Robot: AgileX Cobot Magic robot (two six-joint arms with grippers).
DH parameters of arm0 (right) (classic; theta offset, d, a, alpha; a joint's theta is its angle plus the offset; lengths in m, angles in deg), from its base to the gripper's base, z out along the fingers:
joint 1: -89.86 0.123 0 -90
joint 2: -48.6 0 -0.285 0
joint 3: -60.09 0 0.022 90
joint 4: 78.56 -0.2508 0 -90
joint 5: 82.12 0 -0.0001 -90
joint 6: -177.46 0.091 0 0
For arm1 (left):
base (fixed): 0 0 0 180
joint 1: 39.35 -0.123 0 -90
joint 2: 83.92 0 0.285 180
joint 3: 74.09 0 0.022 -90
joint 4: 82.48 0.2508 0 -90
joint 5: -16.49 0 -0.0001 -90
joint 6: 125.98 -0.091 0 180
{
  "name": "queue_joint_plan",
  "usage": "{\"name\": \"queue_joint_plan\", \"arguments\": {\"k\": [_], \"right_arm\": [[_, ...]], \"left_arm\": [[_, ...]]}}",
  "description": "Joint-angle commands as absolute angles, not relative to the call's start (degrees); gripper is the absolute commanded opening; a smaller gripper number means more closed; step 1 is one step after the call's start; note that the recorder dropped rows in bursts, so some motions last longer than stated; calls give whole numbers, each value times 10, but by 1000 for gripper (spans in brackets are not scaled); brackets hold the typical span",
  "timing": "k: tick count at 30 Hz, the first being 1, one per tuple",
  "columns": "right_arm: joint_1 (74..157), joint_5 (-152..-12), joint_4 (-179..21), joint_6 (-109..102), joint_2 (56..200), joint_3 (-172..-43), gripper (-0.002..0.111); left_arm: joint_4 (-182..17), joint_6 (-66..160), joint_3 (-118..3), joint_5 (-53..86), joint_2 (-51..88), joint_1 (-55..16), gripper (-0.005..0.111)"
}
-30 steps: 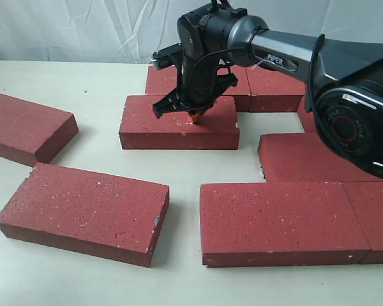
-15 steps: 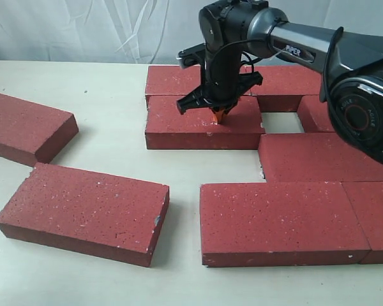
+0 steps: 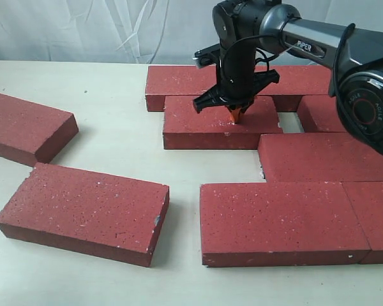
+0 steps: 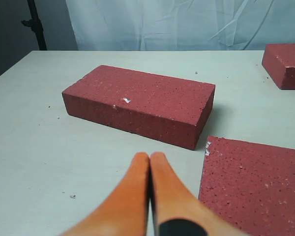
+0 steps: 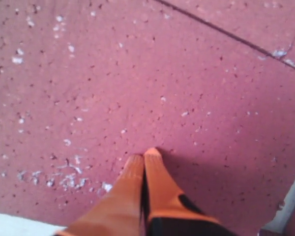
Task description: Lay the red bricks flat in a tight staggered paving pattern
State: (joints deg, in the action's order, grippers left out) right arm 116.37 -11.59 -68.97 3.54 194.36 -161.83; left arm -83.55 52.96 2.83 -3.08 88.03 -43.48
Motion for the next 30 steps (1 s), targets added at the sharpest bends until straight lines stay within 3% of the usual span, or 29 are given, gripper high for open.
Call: {"name": "queue_joint_plan", "arguments": {"k": [1, 12, 21, 30], "right_arm": [[1144, -122, -600, 35, 1950, -1612, -1], [1145, -128, -644, 37, 1906, -1612, -1], [1149, -196, -827, 6, 1900, -1612, -1], [1200, -241, -869, -16, 1900, -1612, -1]], "left_arm": [[-829, 534, 31, -26, 883, -438, 0], [-829, 534, 31, -26, 883, -438, 0], [-829, 534, 31, -26, 883, -438, 0], [-829, 534, 31, -26, 883, -438, 0]]}}
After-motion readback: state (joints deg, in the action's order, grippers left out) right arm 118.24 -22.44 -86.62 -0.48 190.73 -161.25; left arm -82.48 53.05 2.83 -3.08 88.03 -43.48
